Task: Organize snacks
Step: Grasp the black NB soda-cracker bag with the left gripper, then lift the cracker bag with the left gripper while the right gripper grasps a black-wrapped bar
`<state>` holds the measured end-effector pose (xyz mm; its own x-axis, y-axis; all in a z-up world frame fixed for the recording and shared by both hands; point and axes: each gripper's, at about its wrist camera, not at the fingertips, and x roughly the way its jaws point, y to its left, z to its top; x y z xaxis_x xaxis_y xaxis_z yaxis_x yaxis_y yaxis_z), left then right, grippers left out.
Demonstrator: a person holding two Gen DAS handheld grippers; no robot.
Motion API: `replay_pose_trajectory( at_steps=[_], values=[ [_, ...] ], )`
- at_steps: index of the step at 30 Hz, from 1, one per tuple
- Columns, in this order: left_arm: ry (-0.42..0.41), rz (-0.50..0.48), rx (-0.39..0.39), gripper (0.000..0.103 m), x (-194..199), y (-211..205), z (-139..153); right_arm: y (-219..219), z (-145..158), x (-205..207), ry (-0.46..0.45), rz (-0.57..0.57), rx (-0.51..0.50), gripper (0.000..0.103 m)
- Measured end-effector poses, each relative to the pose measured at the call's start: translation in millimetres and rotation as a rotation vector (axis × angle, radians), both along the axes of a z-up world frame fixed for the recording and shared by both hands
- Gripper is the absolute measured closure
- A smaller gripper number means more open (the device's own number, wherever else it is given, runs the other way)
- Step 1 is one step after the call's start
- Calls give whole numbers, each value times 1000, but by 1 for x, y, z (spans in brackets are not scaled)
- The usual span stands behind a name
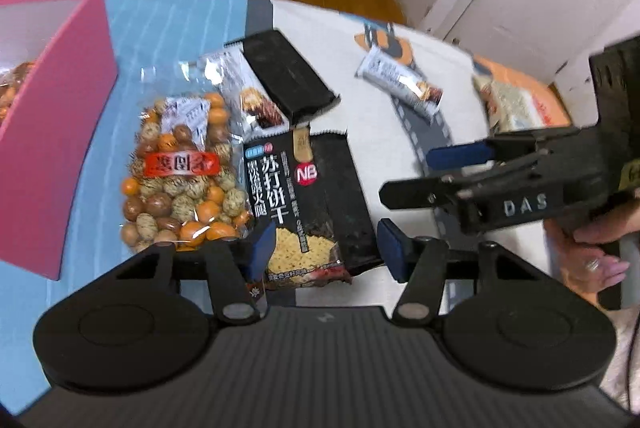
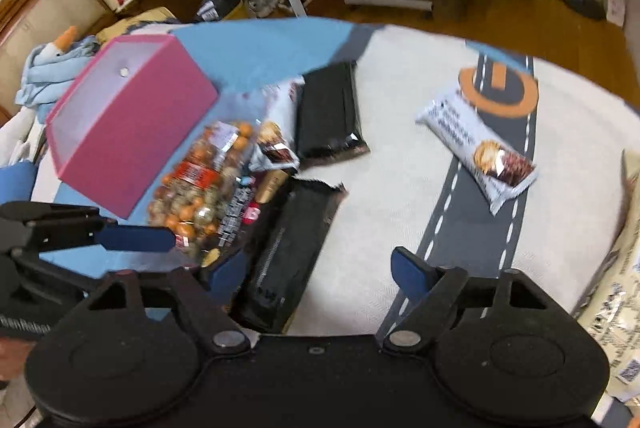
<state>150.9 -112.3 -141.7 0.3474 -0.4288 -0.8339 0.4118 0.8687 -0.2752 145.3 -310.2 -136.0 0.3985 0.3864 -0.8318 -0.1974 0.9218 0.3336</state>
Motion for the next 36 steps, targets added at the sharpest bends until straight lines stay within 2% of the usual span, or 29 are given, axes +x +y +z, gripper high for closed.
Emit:
replay_pose_trajectory(
  at_steps=[4, 8, 10, 14, 20, 27, 29, 30, 33, 36],
  values=[
    [-46, -2, 90, 49, 2, -10, -13, -2, -16, 6, 44, -8, 12, 39],
    [-30, 24, 126, 51, 7, -13, -24, -1, -21, 8, 23, 1, 19, 48],
    [-9, 34, 115, 54, 8, -13, -27, 0, -21, 9, 30, 16, 25, 54],
    [29, 39, 109, 56, 10, -14, -31, 1, -22, 11, 38, 31, 38, 54],
    [72, 80, 80, 49, 17, -10, -41, 4, -27, 13, 55, 59, 69, 54],
    [84, 136, -26, 45, 18, 0, -49, -3, -36, 19, 46, 93, 127, 57],
    [74, 124, -25, 49, 16, -2, -48, -1, -35, 19, 49, 107, 133, 81],
    [69, 119, -28, 51, 15, -1, -47, -1, -33, 18, 54, 108, 152, 86],
    [68, 117, -35, 54, 13, 0, -46, 5, -28, 16, 35, 127, 111, 89],
    [73, 124, -41, 55, 13, 1, -45, 2, -27, 17, 44, 112, 117, 93]
  ],
)
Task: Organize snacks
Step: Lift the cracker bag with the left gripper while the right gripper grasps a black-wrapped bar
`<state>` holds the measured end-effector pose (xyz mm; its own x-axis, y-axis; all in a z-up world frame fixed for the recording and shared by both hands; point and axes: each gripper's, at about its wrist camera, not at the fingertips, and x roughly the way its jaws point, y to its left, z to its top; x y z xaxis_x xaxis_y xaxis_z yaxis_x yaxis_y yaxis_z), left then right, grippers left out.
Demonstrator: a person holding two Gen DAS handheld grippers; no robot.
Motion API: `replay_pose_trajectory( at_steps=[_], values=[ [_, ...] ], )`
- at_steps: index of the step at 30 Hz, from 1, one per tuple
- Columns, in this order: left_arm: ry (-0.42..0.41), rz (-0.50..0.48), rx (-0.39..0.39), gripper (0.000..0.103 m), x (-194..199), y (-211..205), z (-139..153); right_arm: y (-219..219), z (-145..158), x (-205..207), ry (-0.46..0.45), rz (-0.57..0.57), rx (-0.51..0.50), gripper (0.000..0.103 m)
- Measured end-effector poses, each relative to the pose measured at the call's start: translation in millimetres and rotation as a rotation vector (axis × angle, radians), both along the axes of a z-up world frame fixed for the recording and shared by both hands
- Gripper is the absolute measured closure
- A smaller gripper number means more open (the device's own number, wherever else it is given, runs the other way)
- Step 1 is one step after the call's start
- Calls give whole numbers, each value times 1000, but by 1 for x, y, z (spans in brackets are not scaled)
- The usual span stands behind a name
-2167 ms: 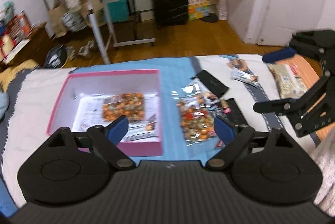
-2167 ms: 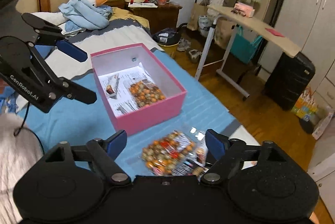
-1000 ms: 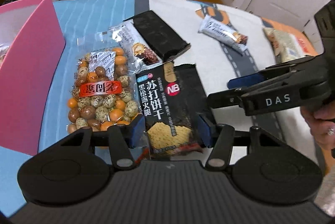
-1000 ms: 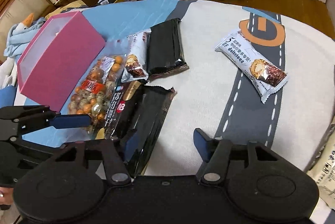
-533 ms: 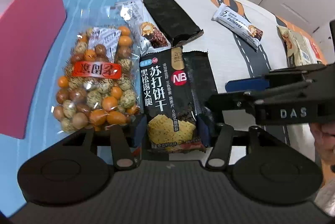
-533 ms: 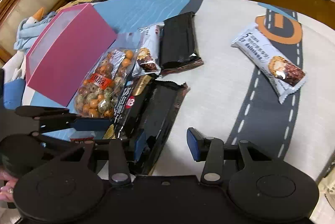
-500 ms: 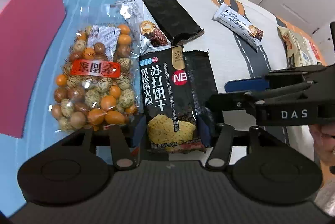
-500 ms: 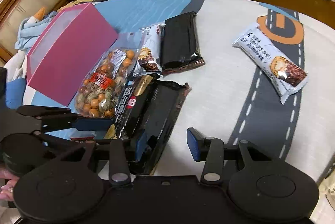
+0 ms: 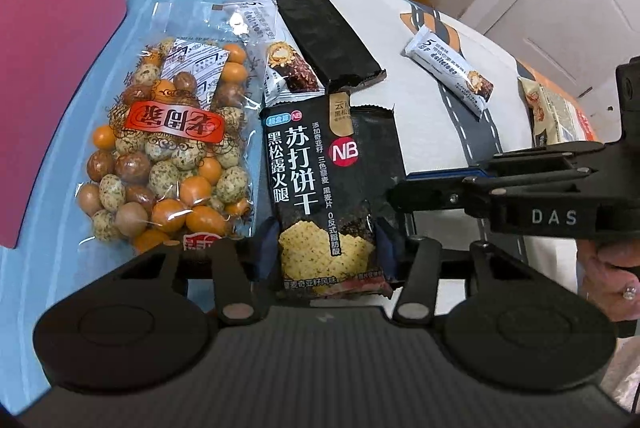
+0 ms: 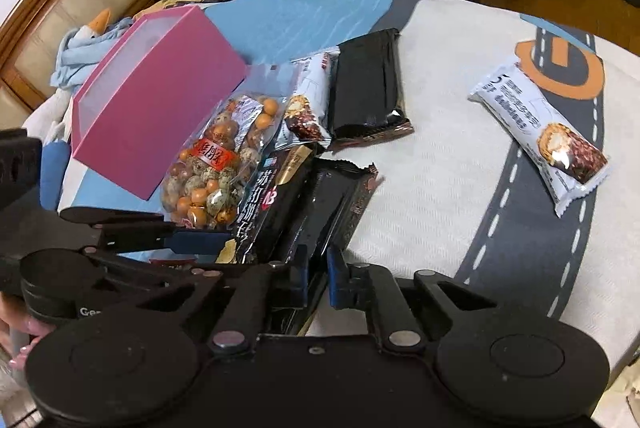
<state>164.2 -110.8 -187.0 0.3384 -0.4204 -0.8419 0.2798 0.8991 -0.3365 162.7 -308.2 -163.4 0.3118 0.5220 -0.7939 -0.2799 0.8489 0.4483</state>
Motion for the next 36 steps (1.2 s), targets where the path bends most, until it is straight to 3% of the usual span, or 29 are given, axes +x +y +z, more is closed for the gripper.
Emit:
replay_pose_trajectory(
  at_steps=[4, 9, 16, 23, 29, 33, 36],
  values=[
    [-8, -20, 25, 55, -3, -3, 2, -3, 3, 2, 0, -15, -16, 102],
    [-12, -34, 42, 55, -7, -4, 8, -10, 7, 3, -26, -55, -70, 101],
    [41, -31, -53, 56, -10, 6, 19, -9, 9, 2, -32, -46, -74, 86],
    [4, -49, -51, 56, -19, 9, 34, -4, 15, -1, -50, -40, -78, 78],
    [-95, -46, 95, 56, -27, 12, 51, 14, 13, -6, -48, 10, -97, 73],
    [-94, -25, 105, 56, -22, 19, 51, 33, 11, -11, -64, 29, -167, 49],
    [-86, -15, 114, 56, -19, 23, 48, 46, 11, -15, -91, 40, -218, 46]
  ],
)
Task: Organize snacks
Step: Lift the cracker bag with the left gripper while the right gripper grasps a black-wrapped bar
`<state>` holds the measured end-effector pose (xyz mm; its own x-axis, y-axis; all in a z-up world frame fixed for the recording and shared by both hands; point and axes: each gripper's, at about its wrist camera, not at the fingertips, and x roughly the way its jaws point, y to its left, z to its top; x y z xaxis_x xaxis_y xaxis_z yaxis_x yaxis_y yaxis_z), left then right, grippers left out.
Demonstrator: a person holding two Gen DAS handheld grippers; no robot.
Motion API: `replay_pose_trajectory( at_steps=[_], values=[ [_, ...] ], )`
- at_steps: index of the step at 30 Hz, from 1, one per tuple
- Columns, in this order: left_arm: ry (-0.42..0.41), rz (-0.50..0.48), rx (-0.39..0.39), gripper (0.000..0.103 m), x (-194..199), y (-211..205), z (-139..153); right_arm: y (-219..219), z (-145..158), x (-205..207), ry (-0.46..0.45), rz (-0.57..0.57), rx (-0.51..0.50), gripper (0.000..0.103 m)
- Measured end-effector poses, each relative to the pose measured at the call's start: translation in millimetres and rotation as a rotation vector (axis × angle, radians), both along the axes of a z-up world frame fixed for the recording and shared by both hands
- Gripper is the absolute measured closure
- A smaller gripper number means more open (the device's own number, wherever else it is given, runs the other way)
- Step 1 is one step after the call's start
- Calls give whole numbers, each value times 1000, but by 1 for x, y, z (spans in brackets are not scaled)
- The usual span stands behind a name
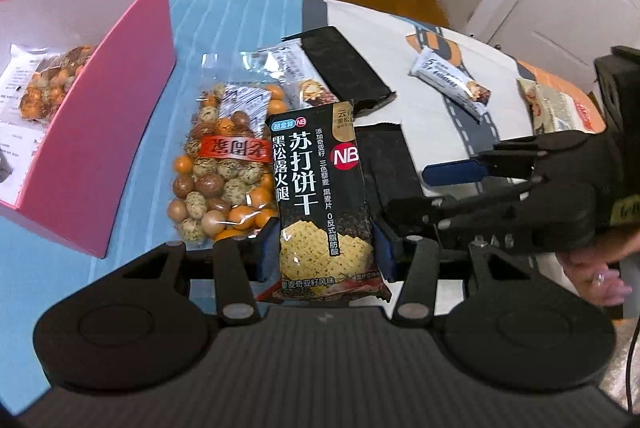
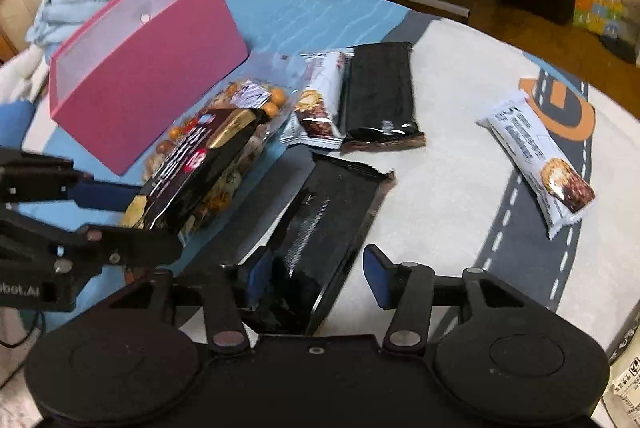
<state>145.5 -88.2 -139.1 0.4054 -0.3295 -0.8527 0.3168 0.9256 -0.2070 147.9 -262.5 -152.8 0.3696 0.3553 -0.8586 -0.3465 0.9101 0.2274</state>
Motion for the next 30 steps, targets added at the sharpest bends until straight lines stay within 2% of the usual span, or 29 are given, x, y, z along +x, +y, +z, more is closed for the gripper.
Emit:
replay_pose_trajectory(
  at_steps=[3, 6, 10, 12, 15, 17, 21, 26, 30],
  values=[
    [8, 6, 0, 56, 2, 4, -3, 11, -4, -2, -2, -3, -34, 32],
    [18, 11, 0, 56, 3, 6, -4, 19, -9, -4, -25, 4, -62, 30],
    [25, 15, 6, 56, 5, 8, -7, 37, -15, -8, -58, 72, -117, 10],
    [21, 19, 31, 56, 5, 7, -9, 45, -17, -11, -81, 87, -160, 10],
    [22, 24, 41, 56, 6, 7, -10, 46, -15, -12, -93, 103, -194, 11],
    [23, 26, 39, 56, 7, 8, -10, 40, -13, -9, -85, 69, -193, 14],
    [17, 28, 55, 56, 7, 7, -12, 26, -8, -3, -63, 17, -152, 37],
    [0, 36, 67, 56, 9, 2, -16, 30, -10, -4, -74, 29, -169, 32],
    [-6, 37, 78, 56, 7, 3, -14, 27, -7, -5, -75, 17, -167, 40]
  ],
)
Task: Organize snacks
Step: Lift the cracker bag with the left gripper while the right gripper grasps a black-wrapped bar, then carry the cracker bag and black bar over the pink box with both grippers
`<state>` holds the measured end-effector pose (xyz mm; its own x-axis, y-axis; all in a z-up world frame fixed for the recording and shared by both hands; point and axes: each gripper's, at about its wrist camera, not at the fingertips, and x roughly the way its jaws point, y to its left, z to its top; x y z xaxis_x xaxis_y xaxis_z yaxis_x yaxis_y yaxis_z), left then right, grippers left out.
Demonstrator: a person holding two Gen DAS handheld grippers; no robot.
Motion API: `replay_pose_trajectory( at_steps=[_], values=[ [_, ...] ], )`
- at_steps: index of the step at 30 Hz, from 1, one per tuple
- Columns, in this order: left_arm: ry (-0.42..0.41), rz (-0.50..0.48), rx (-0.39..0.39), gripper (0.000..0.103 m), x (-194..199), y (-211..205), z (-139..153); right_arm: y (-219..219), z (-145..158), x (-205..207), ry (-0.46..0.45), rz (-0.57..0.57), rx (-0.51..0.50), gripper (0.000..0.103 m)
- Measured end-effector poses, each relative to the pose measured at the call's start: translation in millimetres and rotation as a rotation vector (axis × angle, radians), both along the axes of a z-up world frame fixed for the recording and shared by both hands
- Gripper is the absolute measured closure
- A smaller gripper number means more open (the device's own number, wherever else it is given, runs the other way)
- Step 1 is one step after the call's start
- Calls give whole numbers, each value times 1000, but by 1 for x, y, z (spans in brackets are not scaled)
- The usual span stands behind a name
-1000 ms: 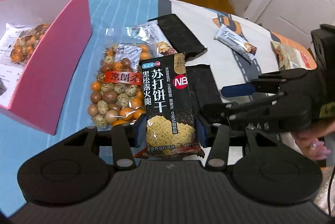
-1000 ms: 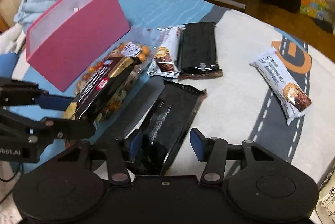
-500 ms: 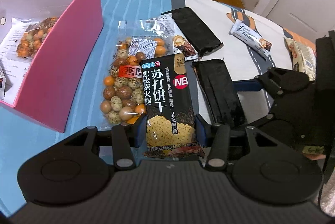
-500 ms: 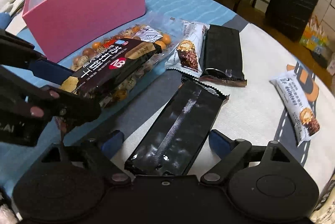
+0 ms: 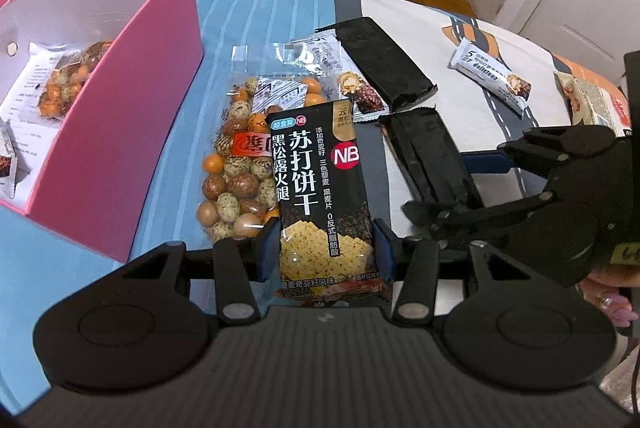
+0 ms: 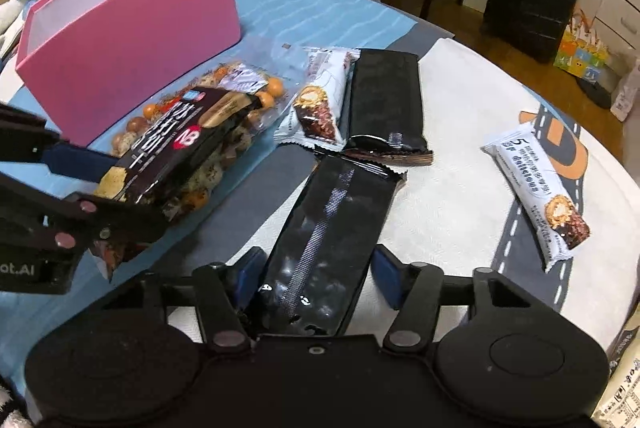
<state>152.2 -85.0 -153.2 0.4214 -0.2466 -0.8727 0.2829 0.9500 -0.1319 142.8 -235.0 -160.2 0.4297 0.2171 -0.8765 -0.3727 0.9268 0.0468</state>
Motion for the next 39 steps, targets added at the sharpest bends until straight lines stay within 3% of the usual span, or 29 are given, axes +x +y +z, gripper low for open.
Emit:
replay_pose_trajectory(
  at_steps=[6, 15, 23, 29, 39],
  values=[
    [3, -13, 14, 56, -8, 2, 7, -4, 8, 1, 95, -48, -19, 41],
    [41, -14, -31, 57, -31, 10, 14, -10, 20, -19, 199, -62, 49, 41],
    [58, -36, -31, 57, -47, 14, 22, -2, 39, -43, 203, -12, 63, 41],
    [92, -68, -52, 57, -63, 20, 30, 16, 33, -73, 251, 36, 77, 41],
    [134, -91, -68, 57, -98, 63, 51, 41, 57, -108, 273, 87, 144, 41]
  ],
)
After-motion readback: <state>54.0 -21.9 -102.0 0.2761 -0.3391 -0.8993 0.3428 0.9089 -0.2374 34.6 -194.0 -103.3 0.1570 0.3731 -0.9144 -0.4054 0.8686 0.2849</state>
